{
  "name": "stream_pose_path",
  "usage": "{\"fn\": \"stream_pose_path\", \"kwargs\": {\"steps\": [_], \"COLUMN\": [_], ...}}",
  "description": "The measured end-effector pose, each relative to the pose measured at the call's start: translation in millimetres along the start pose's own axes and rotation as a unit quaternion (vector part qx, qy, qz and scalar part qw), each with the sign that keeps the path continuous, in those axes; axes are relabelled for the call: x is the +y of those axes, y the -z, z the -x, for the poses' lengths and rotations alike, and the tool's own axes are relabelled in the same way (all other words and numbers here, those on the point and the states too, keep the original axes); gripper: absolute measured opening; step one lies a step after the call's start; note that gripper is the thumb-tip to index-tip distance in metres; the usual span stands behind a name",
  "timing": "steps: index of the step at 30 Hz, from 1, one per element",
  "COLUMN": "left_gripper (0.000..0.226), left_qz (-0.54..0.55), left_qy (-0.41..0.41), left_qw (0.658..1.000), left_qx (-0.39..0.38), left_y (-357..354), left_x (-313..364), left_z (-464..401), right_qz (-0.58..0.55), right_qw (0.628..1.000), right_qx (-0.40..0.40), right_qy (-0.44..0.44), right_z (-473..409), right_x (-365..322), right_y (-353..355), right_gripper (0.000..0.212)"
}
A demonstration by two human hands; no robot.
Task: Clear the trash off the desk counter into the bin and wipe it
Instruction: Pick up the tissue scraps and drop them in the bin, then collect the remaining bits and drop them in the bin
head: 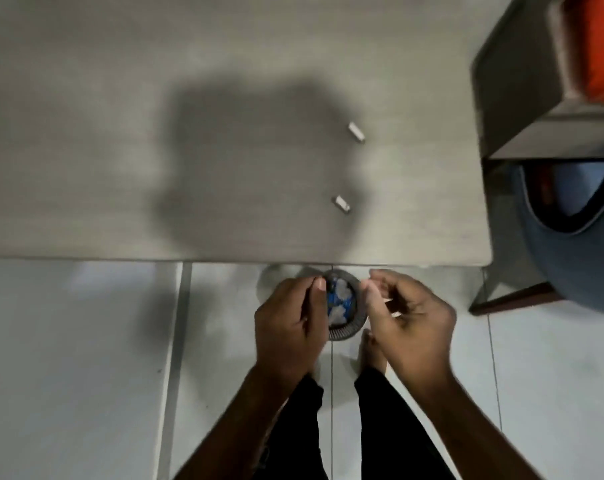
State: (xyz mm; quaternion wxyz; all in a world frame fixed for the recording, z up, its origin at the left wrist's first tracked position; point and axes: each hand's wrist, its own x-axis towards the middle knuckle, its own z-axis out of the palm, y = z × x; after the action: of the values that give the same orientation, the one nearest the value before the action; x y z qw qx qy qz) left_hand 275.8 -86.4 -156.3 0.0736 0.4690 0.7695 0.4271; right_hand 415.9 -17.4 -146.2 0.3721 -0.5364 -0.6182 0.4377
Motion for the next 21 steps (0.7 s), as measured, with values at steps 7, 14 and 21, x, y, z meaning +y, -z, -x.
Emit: {"fn": "stream_pose_path", "kwargs": {"steps": [7,14,21], "left_gripper": [0.032,0.025,0.022], "left_qz": [-0.158,-0.234,-0.285], "left_qy": [-0.134,-0.291,-0.408], "left_qw": [0.965,0.857,0.826], "left_qx": [-0.16,-0.354,-0.264], "left_y": [20.7,16.1,26.7], "left_x": [54.9,42.8,44.6], "left_z": [-140.5,-177.0,-162.0], "right_qz": [0.236,0.466,0.535], "right_qw": [0.968,0.854,0.822], "right_qx": [-0.037,-0.226,-0.185], "right_qy": [0.071,0.051,0.063], "right_z": [-148.3,-201.4,-193.8], "right_x": [-118.2,-145.1,-131.7], "right_y": [-6.2,-47.4,-53.6], "right_gripper": [0.028,0.022,0.017]}}
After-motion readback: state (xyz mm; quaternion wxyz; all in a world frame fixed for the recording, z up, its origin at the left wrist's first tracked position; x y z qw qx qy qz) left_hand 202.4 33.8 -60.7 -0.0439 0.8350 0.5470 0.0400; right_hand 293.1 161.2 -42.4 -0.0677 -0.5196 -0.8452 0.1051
